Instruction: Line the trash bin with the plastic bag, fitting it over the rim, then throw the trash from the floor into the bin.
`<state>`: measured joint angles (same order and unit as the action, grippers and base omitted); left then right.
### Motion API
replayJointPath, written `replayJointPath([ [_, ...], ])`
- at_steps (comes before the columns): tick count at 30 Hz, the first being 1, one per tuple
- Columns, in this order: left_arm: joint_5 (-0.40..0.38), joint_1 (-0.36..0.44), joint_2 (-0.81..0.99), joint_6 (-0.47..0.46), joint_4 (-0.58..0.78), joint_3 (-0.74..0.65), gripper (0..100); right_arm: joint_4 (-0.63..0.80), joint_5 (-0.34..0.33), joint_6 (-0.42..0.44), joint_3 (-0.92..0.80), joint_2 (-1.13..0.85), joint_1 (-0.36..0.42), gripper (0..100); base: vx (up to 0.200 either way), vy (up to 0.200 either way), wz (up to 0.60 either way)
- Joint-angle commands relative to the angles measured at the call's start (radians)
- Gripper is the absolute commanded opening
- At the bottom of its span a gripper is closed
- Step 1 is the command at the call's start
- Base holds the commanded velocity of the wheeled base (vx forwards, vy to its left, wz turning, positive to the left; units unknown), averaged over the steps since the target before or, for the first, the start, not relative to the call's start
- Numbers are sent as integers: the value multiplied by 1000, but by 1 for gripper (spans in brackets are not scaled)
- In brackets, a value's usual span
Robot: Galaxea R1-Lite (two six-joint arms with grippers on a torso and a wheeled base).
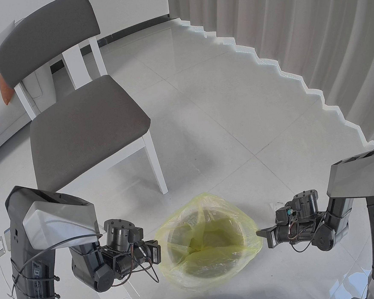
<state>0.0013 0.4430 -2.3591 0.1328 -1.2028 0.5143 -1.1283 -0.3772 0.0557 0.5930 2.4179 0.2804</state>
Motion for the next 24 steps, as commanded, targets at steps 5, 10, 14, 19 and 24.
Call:
replayJointPath([
  [5, 11, 2, -54, 1, 6, 49, 0, 140, 0, -1, 116, 30, -15, 0, 0, 0, 0],
  [10, 13, -1, -74, -1, 19, 59, 0, 265, 0, -1, 192, 32, -10, 0, 0, 0, 0],
  [14, 28, -9, -97, -5, 29, 67, 0, 341, 0, -2, 237, 32, -10, 0, 0, 0, 0],
  [19, 28, -9, -109, -9, 31, 61, 0, 357, 0, -8, 243, 32, -10, 0, 0, 0, 0],
  [24, 28, -10, -114, -12, 32, 58, 0, 371, 0, -22, 246, 32, -9, 0, 0, 0, 0],
])
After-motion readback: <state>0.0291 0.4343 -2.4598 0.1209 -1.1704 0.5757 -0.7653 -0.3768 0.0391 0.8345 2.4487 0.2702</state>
